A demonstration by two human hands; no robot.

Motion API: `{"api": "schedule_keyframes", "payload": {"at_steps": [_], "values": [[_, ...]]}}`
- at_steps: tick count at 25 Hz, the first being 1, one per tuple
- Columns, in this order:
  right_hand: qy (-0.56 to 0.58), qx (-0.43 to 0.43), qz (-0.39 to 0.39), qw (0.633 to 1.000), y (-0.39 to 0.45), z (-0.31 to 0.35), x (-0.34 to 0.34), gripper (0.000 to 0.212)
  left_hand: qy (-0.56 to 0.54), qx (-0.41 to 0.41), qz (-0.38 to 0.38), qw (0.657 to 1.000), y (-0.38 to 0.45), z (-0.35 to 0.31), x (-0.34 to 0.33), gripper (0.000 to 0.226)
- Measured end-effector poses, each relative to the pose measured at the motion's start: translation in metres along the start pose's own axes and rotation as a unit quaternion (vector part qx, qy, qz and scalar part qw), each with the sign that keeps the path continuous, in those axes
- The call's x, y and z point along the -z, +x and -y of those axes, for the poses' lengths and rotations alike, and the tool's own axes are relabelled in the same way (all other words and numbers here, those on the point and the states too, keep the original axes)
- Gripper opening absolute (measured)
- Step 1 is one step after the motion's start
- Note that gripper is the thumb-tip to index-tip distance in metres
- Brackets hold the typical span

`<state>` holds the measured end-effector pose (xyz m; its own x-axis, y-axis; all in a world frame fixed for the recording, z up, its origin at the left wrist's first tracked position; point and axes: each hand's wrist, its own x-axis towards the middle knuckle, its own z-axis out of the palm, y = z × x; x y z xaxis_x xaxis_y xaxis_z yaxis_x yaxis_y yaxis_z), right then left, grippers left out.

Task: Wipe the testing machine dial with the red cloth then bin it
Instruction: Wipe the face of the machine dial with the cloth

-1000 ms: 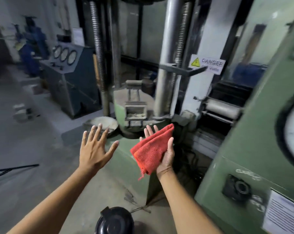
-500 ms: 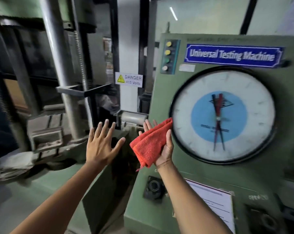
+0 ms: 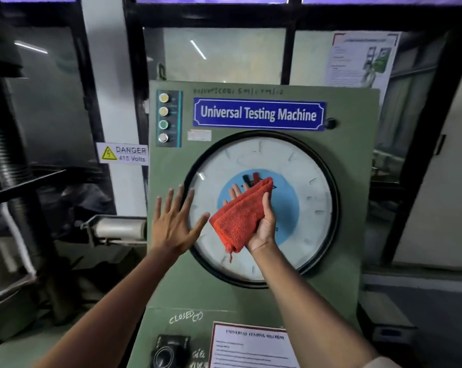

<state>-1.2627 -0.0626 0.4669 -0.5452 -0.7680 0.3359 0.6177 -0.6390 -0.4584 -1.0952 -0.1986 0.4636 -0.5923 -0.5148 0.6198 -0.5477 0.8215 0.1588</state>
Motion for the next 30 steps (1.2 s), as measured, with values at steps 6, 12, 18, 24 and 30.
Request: {"api": "schedule_keyframes", "payload": {"at_steps": [6, 12, 18, 24, 30], "values": [[-0.048, 0.051, -0.091, 0.993, 0.055, 0.040, 0.014, 0.053, -0.042, -0.050, -0.018, 0.998, 0.089, -0.008, -0.051, 0.094], [-0.368, 0.313, -0.403, 0.777, 0.116, 0.110, 0.007, 0.035, -0.050, -0.118, -0.072, 0.989, 0.153, 0.006, -0.088, 0.087], [-0.750, 0.328, -0.402, 0.411, 0.142, 0.096, 0.060, 0.077, -0.004, -0.128, -0.137, 0.982, 0.158, 0.020, -0.127, 0.088], [-0.784, 0.298, -0.409, 0.360, 0.164, 0.069, 0.070, 0.080, 0.009, -0.124, -0.170, 0.978, 0.164, 0.018, -0.148, 0.089], [-0.887, 0.373, -0.154, 0.222, 0.191, 0.025, 0.057, 0.075, 0.028, -0.136, -0.214, 0.967, 0.167, 0.023, -0.165, 0.090]]}}
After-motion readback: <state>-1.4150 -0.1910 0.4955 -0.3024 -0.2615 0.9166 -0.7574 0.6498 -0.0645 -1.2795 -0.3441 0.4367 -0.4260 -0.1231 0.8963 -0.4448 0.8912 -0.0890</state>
